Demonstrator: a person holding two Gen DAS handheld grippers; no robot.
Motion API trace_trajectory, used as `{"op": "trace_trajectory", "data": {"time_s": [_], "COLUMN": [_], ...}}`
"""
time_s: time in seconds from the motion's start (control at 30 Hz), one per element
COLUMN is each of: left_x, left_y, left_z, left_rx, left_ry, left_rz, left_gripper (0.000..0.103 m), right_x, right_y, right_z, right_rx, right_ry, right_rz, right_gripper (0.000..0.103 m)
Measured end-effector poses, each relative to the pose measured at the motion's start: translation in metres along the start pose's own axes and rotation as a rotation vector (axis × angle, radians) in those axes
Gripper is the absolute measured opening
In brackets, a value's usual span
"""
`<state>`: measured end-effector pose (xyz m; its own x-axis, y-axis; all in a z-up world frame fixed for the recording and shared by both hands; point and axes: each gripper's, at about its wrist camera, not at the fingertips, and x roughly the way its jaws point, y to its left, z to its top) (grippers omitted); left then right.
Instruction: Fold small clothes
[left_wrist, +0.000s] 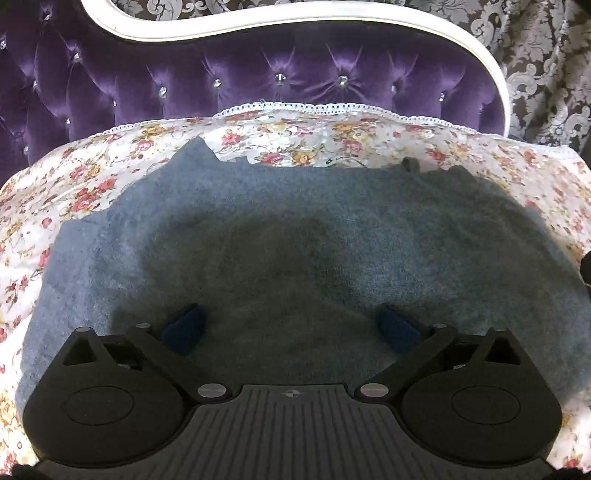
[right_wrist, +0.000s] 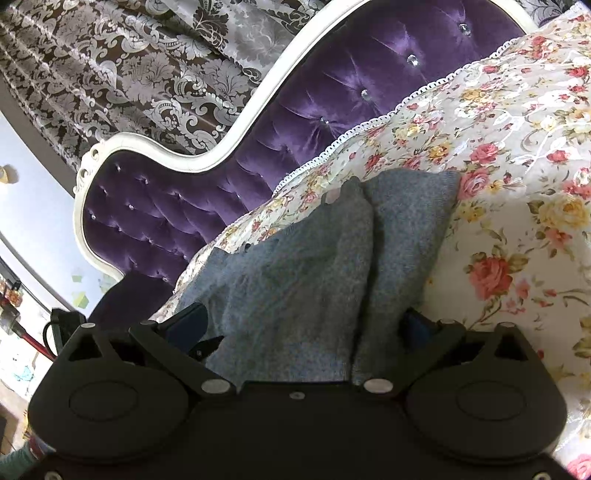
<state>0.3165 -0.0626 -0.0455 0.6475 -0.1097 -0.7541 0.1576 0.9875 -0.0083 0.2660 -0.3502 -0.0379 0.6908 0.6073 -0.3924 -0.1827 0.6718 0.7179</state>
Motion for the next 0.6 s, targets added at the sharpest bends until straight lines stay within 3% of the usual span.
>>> {"op": "trace_trajectory", "data": {"time_s": [0.27, 0.33, 0.4, 0.43, 0.47, 0.6], "left_x": [-0.008, -0.016, -0.027, -0.033, -0.040, -0.067], "left_y": [0.006, 0.011, 0.016, 0.021, 0.026, 0.056], "left_z": [-0.005, -0.007, -0.010, -0.013, -0.015, -0.027], "left_rx": [0.000, -0.012, -0.025, -0.035, -0.044, -0.079], "left_ry": [-0.026, -0.039, -0.054, -0.062, -0.070, -0.099], "left_rz": [-0.036, -0.040, -0.035, -0.037, -0.042, -0.042], "left_gripper": [0.101, 0.093, 0.089, 0.089, 0.089, 0.089], "right_x": [0.005, 0.008, 0.011, 0.013, 0.016, 0.017], "right_y": [0.003, 0.006, 0.008, 0.009, 0.011, 0.018], "right_z": [0.006, 0.010, 0.015, 0.018, 0.019, 0.021], "right_rx": [0.027, 0.047, 0.064, 0.067, 0.062, 0.038], "right_ry": [0.028, 0.049, 0.073, 0.091, 0.103, 0.122], "right_rz": [-0.047, -0.086, -0.137, -0.166, -0.200, -0.280], "right_gripper": [0.102, 0.099, 0.083, 0.065, 0.056, 0.039]}}
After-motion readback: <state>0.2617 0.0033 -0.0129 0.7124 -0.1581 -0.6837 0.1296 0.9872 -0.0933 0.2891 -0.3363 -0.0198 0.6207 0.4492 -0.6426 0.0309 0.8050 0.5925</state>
